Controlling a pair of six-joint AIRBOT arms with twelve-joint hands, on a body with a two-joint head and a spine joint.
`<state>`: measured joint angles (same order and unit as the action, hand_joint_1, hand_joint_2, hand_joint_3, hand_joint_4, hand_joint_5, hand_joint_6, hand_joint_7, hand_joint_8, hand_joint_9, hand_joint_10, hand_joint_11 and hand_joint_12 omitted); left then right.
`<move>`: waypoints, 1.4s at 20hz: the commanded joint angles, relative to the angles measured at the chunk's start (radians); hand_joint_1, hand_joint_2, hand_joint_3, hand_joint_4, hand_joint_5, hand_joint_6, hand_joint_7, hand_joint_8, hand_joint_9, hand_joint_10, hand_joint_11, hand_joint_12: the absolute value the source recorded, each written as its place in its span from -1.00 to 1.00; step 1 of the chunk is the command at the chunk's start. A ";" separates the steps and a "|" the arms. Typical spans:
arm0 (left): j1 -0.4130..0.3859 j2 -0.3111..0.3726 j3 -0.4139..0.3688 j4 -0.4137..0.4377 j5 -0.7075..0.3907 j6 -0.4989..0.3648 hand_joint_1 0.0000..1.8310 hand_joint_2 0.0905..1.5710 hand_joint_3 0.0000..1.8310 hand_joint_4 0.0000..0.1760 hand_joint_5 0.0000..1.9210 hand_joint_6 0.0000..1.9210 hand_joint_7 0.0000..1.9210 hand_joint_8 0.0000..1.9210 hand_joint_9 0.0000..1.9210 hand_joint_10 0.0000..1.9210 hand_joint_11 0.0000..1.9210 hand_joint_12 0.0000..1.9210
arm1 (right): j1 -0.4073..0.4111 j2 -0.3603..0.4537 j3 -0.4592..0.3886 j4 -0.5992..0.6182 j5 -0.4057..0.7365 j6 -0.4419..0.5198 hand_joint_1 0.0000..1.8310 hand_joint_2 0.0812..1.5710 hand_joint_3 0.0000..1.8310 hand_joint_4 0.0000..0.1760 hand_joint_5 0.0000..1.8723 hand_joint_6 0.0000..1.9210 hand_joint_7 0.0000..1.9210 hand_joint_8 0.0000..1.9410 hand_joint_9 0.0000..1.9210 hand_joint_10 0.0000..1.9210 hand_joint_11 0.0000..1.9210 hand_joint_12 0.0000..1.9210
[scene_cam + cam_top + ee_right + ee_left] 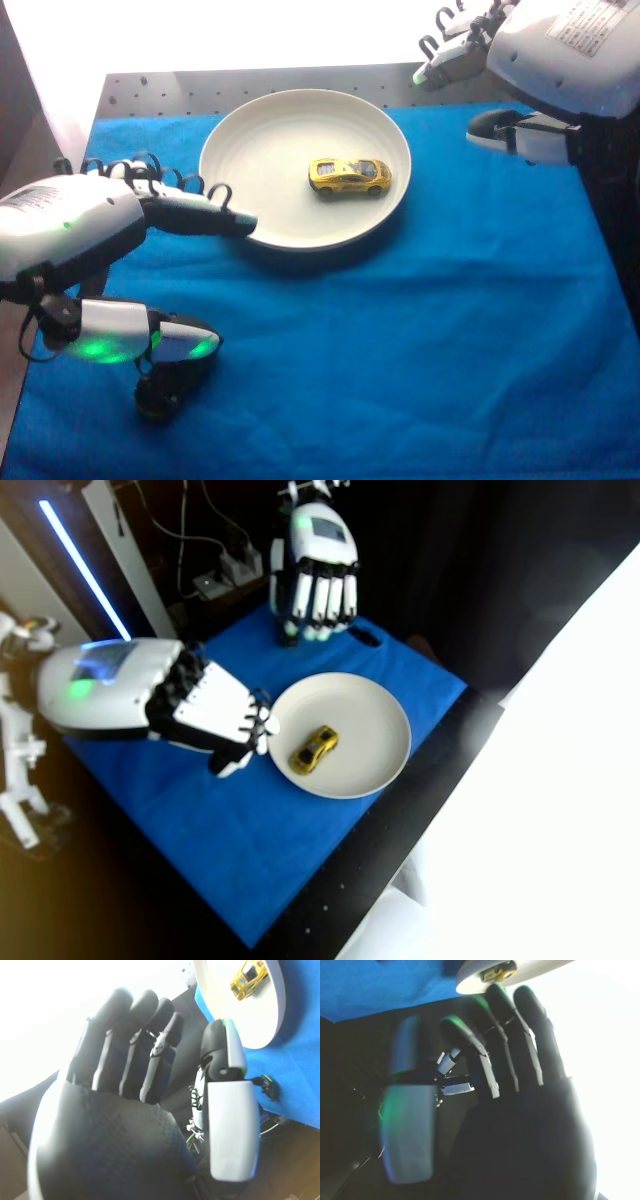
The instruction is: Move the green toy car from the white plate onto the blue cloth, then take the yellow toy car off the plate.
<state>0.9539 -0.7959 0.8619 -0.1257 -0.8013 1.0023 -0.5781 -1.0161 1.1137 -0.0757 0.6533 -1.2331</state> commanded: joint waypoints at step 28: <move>0.111 -0.034 -0.022 -0.245 -0.427 0.116 -0.16 0.26 -1.00 0.17 -0.25 -0.99 -0.40 -0.99 -0.46 -0.99 -1.00 0.20 | 0.056 -0.325 0.256 0.147 -0.054 -0.007 0.04 0.20 -1.00 -1.00 -0.20 -0.98 -0.42 -0.07 -0.48 0.35 -0.57 0.86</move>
<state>1.0721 -0.8272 0.8352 -0.3893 -1.1046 1.1229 -0.5407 -1.3441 1.3720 0.0734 0.4831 -1.2350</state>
